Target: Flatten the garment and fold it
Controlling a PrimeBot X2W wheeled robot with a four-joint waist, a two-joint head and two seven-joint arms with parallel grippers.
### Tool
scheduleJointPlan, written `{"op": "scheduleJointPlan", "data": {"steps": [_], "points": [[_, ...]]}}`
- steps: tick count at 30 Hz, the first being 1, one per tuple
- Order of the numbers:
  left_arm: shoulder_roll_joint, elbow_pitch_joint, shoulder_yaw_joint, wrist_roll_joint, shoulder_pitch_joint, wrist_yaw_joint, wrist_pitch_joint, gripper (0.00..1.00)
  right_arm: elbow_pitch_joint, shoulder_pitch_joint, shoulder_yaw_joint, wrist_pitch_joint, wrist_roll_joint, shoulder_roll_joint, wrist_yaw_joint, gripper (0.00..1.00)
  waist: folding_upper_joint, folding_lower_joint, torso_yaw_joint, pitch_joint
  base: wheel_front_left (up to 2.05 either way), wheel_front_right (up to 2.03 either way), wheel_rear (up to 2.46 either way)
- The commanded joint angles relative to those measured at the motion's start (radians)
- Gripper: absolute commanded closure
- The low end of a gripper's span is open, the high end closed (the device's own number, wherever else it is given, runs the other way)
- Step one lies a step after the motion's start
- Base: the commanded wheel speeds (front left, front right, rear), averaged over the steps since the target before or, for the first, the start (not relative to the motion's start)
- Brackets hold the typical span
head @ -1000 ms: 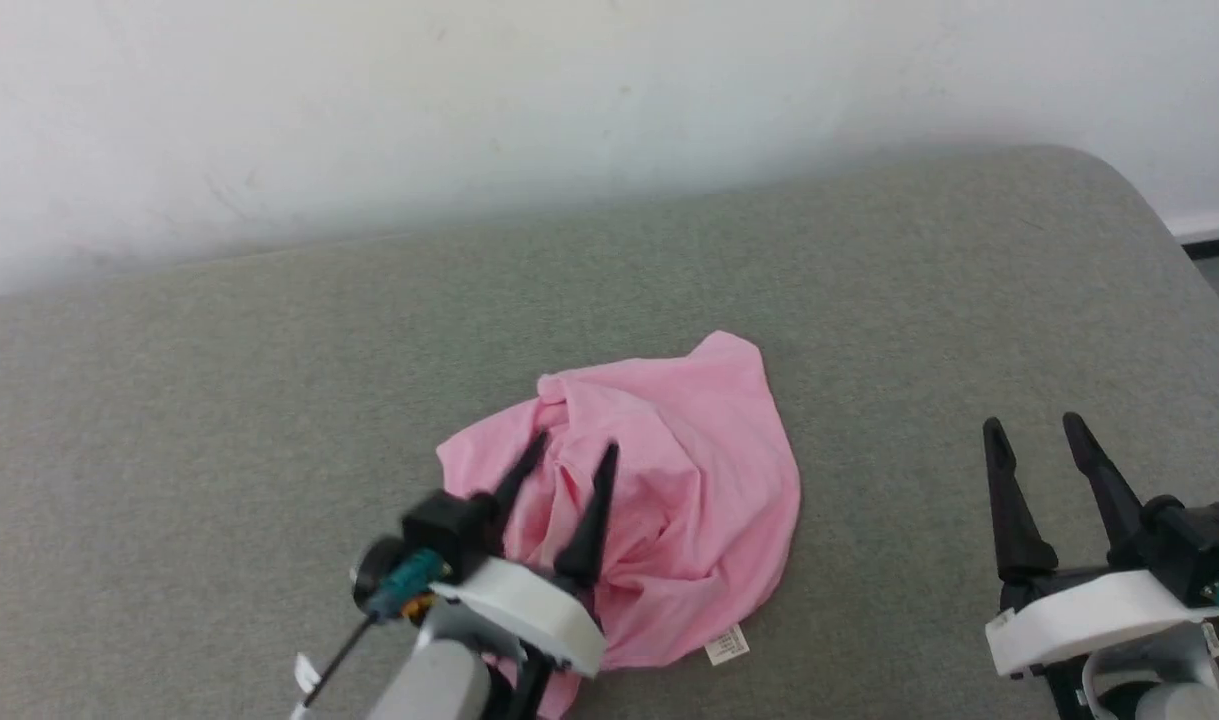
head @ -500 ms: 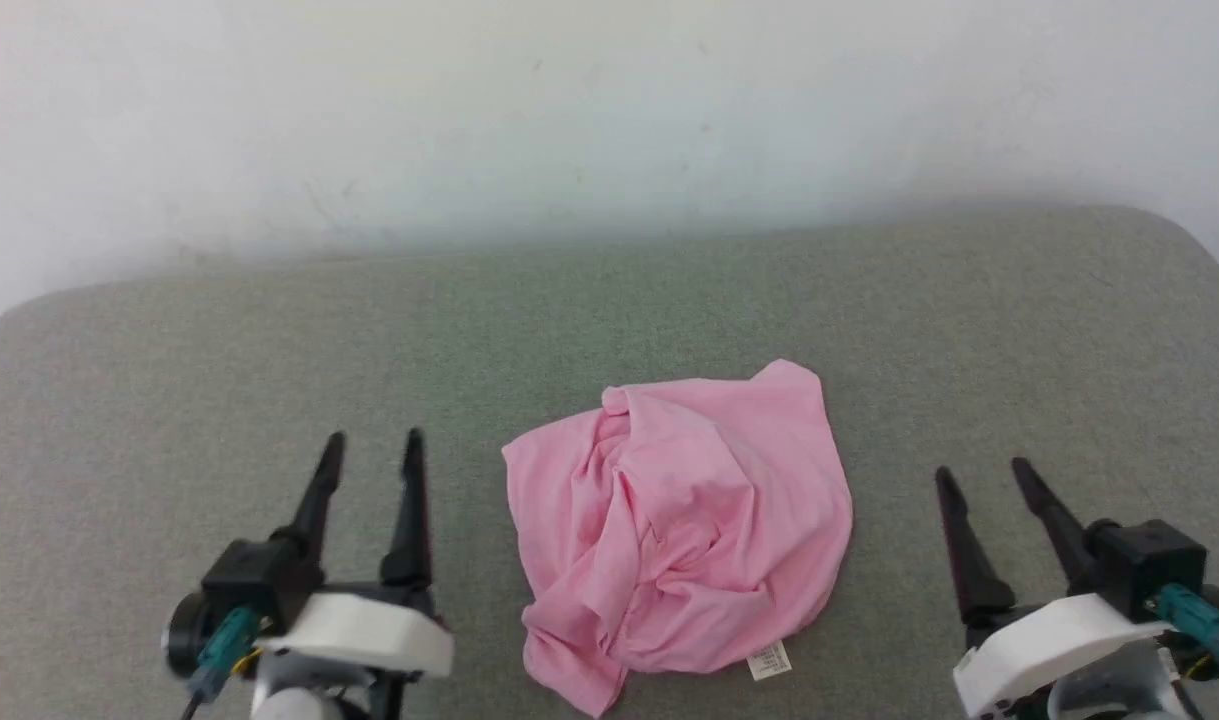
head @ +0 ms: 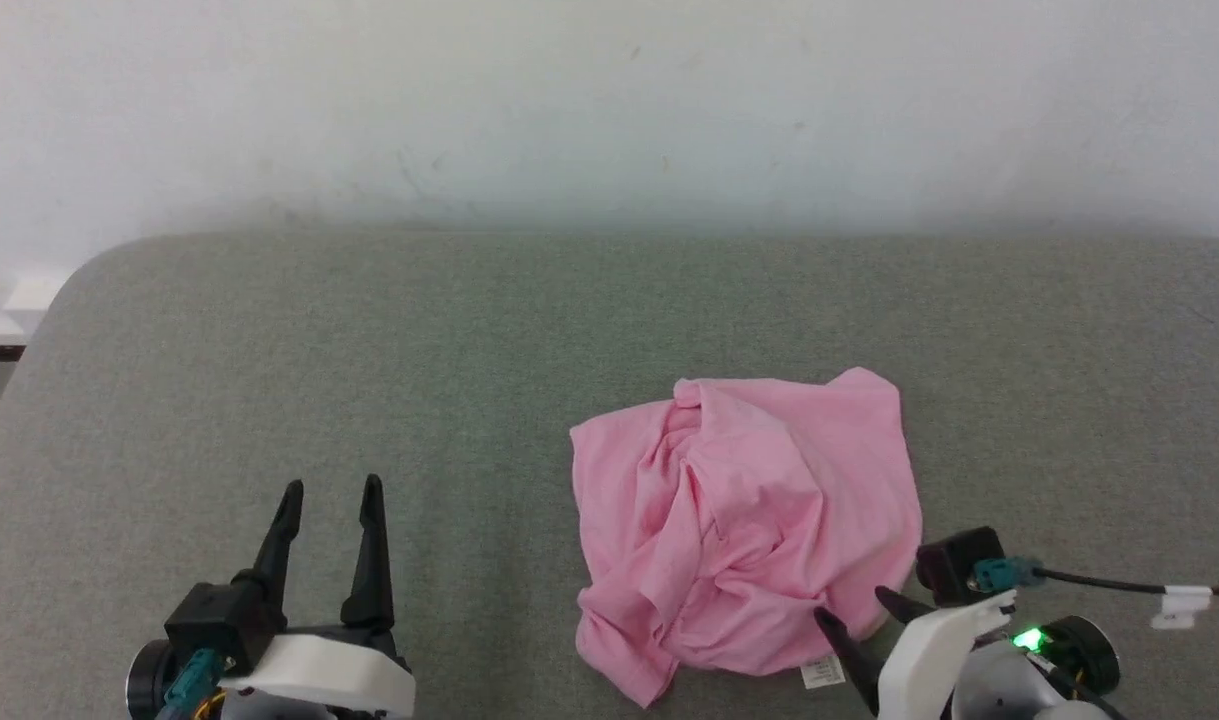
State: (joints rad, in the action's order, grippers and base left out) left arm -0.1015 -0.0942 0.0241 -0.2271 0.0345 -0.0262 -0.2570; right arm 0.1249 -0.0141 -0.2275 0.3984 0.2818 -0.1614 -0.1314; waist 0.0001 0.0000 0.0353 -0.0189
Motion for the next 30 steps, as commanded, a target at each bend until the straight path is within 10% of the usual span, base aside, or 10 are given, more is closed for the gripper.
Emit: {"op": "scheduleJointPlan", "data": {"steps": [1, 9, 12, 17, 30], "points": [[0.005, 0.0, -0.003, 0.001, -0.006, -0.007, -0.005, 0.0, 0.018, 0.029, -0.018, 0.02, 0.025, -0.009, 0.001, 0.0, -0.0001, 0.0, 0.03, -0.021, 0.0, 0.0, 0.0], [0.036, -0.005, 0.001, 0.01, -0.037, -0.013, -0.005, 0.0, 0.211, 0.109, -0.128, 0.208, 0.171, -0.07, 0.001, 0.0, -0.0001, 0.0, 0.063, -0.037, 0.0, 0.0, 0.0], [0.042, -0.006, -0.002, 0.011, -0.04, -0.011, -0.005, 0.0, 0.23, 0.126, -0.153, 0.245, 0.211, -0.082, 0.001, 1.0, -0.0001, 0.0, 0.063, -0.039, 0.0, 0.0, 0.0], [0.047, -0.008, -0.015, 0.014, -0.031, -0.008, -0.005, 0.0, 0.149, 0.182, -0.112, 0.135, 0.187, -0.135, 0.001, 1.0, -0.0001, 0.0, 0.047, -0.034, 0.0, 0.0, 0.0], [0.051, -0.017, 0.003, 0.013, -0.058, -0.005, -0.005, 0.0, 0.209, 0.239, 0.408, -0.096, -0.012, -0.178, 0.001, 1.0, -0.0001, 0.0, 0.026, -0.054, 0.0, 0.0, 0.0]]}}
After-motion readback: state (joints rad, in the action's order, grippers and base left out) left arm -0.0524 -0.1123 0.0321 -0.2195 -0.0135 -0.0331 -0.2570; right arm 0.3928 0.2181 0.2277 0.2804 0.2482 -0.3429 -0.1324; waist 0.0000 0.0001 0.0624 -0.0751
